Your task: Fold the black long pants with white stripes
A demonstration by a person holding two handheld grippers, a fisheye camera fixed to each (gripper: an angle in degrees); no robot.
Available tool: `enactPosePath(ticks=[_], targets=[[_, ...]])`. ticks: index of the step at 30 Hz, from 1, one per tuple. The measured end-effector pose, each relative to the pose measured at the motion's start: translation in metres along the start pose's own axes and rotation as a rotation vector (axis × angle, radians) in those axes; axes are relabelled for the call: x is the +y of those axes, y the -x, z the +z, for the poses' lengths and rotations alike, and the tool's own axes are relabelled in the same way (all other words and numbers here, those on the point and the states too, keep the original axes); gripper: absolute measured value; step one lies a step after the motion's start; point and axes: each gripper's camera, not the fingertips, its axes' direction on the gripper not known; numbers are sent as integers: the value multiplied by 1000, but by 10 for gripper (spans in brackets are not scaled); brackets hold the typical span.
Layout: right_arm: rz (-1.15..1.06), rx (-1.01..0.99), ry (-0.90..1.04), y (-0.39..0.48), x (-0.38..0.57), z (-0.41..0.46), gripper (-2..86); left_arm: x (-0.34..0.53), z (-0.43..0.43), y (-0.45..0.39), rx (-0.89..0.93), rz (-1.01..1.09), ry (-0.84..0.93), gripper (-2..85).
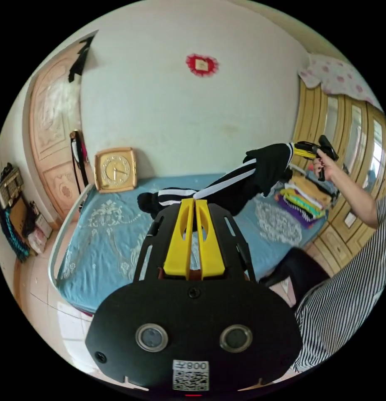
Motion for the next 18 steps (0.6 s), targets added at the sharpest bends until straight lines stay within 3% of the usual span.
enactPosePath(ticks=[5,8,18], targets=[[334,212,245,-115,86,50,8,71,108,-35,9,-5,534,3],[367,187,276,-113,115,77,15,81,130,-35,50,-90,597,3],[-319,318,642,49,114,262,83,60,169,-24,73,-156,652,3]])
